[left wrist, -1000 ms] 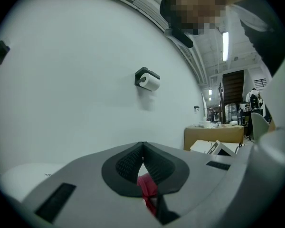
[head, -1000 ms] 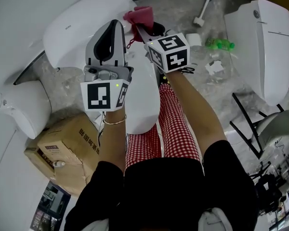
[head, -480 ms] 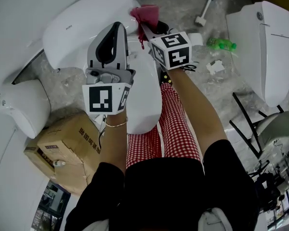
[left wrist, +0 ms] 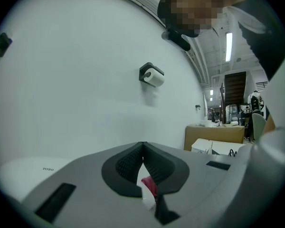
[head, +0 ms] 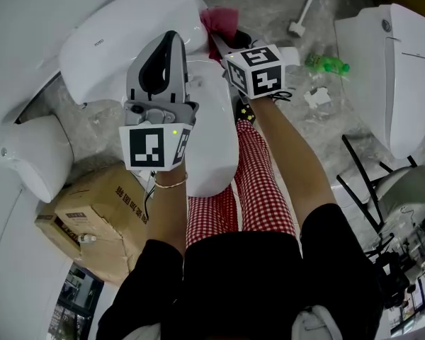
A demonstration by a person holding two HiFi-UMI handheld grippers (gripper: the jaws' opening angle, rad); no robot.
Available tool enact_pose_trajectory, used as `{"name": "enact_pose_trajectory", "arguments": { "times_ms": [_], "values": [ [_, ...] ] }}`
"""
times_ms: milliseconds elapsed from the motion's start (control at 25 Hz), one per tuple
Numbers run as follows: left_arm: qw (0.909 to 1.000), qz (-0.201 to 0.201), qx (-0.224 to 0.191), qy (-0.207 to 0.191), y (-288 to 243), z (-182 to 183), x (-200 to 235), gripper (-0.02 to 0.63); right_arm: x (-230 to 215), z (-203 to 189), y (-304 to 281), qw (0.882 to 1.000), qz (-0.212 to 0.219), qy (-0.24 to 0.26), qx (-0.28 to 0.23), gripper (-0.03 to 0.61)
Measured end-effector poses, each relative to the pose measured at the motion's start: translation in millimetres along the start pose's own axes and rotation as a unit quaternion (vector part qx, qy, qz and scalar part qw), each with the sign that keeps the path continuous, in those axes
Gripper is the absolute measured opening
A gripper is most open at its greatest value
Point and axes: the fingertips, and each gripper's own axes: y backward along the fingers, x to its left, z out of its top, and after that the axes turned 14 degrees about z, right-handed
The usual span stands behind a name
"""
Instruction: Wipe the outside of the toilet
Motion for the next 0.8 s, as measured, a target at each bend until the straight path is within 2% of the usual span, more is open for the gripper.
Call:
{"name": "enact_pose_trajectory", "arguments": {
  "times_ms": [800],
  "values": [
    [0.9999,0.009,0.012,0.007,-5,-18,10,0.004,-25,-29,-18,0.999,-0.008,-0.014,0.036,0.086]
  ]
}}
